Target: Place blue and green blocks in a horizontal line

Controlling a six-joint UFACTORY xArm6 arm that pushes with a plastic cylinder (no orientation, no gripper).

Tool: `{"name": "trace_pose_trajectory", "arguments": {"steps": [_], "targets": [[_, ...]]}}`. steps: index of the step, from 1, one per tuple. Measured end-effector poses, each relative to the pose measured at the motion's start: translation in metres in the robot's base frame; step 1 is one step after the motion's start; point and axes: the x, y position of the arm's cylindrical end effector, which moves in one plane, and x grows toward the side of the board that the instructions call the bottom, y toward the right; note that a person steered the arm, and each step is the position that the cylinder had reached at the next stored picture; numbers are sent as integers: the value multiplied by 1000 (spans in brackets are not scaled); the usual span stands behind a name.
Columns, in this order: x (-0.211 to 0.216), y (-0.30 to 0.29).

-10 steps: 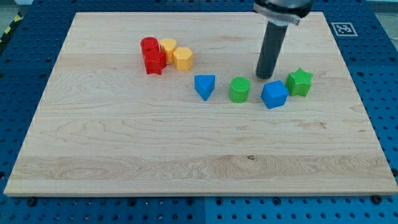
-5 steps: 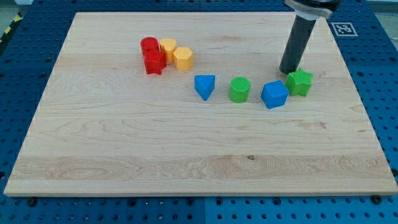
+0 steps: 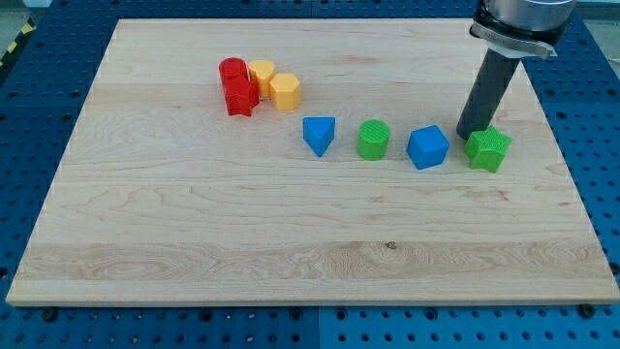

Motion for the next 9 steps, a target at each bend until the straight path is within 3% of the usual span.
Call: {"name": "trace_pose_trajectory", "arguments": {"steps": [6,9], "targets": [[-6,-32],[-6,-80]]}}
